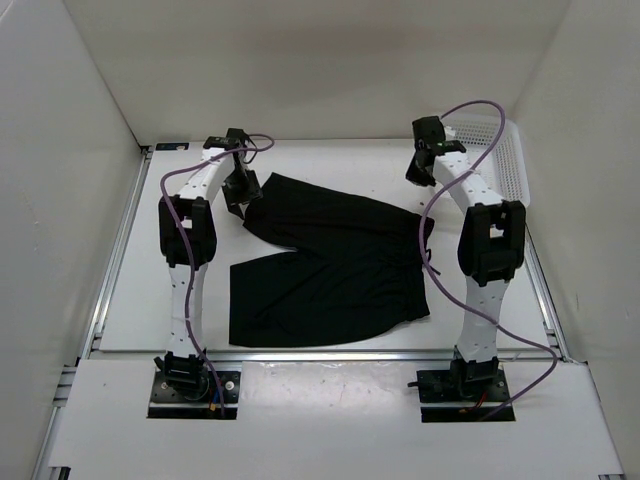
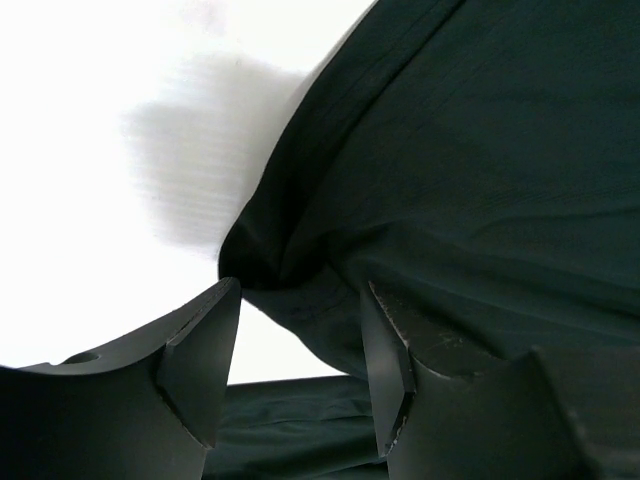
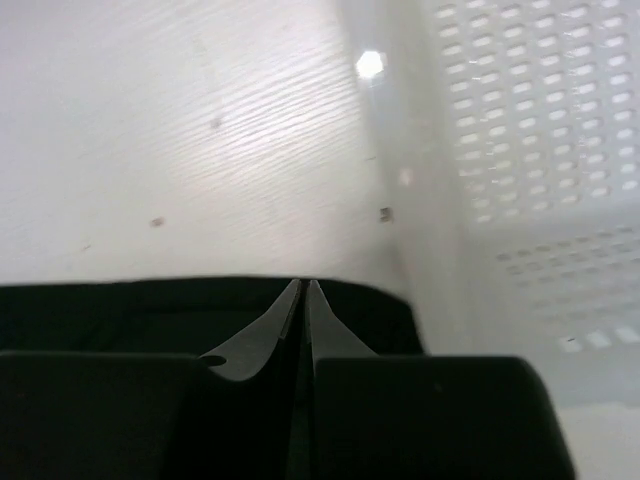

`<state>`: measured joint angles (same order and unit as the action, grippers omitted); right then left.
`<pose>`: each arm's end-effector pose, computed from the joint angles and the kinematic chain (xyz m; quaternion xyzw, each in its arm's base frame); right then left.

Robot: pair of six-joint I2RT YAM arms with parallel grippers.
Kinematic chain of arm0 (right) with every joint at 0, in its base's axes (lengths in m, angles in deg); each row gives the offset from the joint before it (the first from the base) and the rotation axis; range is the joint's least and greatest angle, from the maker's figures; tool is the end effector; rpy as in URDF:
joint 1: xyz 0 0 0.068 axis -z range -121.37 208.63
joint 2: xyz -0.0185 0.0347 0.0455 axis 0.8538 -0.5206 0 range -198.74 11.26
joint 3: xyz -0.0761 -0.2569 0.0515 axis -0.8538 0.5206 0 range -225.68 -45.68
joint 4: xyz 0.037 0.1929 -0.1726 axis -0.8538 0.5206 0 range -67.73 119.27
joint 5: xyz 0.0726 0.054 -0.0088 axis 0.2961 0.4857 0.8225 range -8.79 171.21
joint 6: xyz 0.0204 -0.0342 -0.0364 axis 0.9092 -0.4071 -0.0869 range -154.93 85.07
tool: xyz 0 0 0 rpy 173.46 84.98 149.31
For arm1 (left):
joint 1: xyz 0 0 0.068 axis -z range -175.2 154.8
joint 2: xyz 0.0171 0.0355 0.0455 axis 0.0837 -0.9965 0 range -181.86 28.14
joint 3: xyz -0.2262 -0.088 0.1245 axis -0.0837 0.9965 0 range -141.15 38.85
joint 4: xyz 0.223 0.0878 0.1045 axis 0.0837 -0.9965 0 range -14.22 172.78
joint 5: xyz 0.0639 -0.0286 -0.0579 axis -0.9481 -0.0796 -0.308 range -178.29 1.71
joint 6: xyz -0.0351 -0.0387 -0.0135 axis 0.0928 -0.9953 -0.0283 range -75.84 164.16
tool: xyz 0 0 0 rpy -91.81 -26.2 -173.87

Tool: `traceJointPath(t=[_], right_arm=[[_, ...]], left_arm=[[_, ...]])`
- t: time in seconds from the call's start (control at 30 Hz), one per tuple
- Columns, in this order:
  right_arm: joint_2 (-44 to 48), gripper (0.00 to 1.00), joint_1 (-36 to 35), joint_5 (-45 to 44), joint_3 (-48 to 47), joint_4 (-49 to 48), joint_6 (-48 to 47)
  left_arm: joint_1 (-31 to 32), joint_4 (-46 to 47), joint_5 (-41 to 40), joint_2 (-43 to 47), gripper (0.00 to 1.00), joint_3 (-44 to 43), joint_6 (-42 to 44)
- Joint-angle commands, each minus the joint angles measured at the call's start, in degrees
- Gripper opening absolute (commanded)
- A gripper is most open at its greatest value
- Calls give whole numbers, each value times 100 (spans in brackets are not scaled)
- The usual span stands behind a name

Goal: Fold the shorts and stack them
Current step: Flatten the shorts out

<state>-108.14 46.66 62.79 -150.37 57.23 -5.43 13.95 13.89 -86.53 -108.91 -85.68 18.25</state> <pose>0.4636 0.0868 0.2572 0.1957 0.9074 -0.0201 0.3714 0.4755 -0.0775 0.1905 -0.1441 0.9866 -0.0372 0.0669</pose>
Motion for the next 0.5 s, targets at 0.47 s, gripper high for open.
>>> traceJointPath(t=[0.47], right_arm=[[609, 31, 617, 117, 466, 108, -67]], left_arm=[[-27, 24, -325, 1259, 63, 666, 42]])
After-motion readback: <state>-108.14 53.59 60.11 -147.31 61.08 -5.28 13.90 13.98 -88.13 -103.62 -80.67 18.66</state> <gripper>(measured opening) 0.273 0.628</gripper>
